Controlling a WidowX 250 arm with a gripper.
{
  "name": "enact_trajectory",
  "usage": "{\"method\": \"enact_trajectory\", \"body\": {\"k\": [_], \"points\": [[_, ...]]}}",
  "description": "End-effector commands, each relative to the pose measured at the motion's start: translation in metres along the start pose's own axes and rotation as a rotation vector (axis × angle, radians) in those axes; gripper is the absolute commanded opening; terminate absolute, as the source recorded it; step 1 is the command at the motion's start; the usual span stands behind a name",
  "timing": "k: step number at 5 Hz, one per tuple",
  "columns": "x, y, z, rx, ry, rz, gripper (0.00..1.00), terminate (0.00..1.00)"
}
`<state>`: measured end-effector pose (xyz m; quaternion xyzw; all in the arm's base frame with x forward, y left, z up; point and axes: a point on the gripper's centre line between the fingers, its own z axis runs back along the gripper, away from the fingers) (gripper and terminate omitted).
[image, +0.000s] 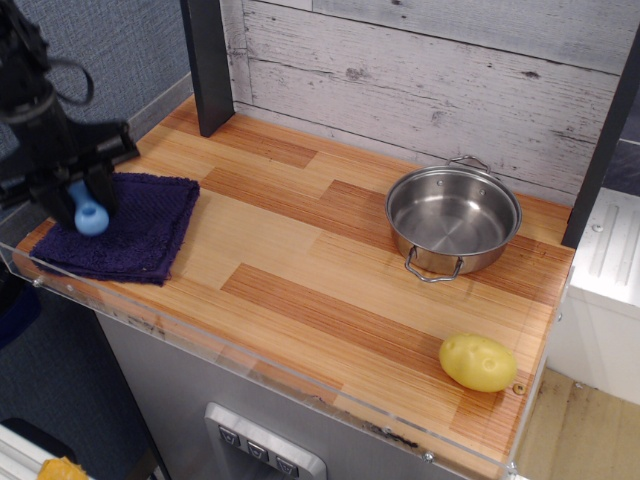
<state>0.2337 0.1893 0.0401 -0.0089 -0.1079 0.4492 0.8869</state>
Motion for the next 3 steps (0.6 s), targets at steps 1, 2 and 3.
{"method": "enact_trajectory", "body": {"k": [1,2,3], "points": [[0.0,0.0021,-0.0114,0.002,-0.011,-0.027,0.0,0.0],[0.0024,-0.0012,-0.0122,0.026,0.012,-0.02,1.0,0.0],[0.0038,-0.0035,-0.0084,0.006,0.002,-0.023,1.0,0.0]]}}
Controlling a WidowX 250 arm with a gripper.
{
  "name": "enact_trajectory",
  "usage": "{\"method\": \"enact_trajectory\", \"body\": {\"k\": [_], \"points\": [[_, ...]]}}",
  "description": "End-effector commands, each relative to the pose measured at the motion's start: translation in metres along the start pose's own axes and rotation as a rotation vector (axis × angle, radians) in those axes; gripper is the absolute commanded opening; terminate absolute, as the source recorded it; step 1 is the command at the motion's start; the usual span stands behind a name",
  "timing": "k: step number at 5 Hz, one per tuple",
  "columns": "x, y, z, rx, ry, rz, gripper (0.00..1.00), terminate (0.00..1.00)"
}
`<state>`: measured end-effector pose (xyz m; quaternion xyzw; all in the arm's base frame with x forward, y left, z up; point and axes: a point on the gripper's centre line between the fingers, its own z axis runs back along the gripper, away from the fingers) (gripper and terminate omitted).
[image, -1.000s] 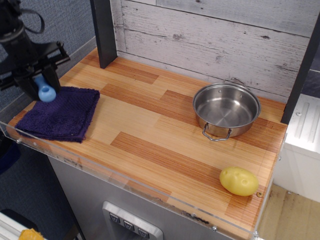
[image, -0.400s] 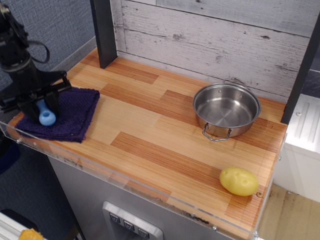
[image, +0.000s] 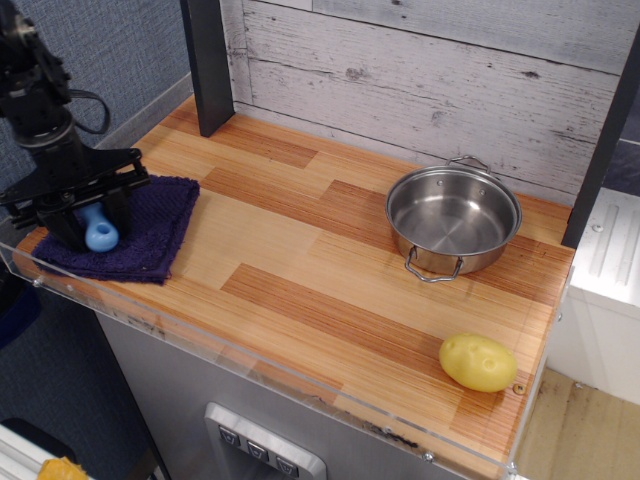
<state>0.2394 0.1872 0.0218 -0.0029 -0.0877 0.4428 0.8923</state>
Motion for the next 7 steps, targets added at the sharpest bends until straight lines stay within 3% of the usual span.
{"method": "enact_trajectory", "body": {"k": [1,3,4,6,7], "points": [[0.007,0.003,0.014,-0.017,-0.034,0.01,1.0,0.0],[0.014,-0.009,0.058,-0.103,-0.013,0.041,1.0,0.0],[0.016,-0.015,0.088,-0.114,-0.053,0.055,1.0,0.0],[0.014,-0.034,0.118,-0.202,-0.062,0.041,1.0,0.0],[0.012,-0.037,0.125,-0.212,-0.079,0.02,1.0,0.0]]}}
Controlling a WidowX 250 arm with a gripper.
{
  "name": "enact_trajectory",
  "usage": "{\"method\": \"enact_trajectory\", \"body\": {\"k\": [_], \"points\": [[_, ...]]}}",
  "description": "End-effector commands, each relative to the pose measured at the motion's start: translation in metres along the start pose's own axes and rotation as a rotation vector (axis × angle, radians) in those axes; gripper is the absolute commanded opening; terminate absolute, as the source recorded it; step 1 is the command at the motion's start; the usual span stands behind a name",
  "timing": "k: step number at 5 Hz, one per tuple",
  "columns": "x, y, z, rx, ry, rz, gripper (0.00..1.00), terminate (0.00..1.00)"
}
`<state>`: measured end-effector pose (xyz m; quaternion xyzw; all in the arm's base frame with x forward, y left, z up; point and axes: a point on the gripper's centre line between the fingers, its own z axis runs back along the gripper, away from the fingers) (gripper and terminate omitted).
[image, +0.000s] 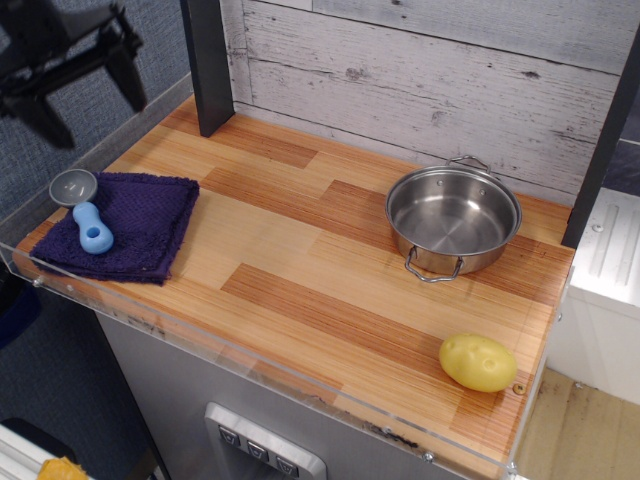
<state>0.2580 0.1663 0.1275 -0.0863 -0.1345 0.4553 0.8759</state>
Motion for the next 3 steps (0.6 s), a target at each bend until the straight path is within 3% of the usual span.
{"method": "enact_trajectory", "body": {"k": [1,2,3], "points": [[0.0011,-0.0051,0.0222,-0.026,-0.063,-0.038,1.0,0.0],[0.0011,-0.0051,0.0222,-0.026,-0.063,-0.038,1.0,0.0],[0.0011,-0.0051,0.0222,-0.026,-0.063,-0.038,1.0,1.0]]}}
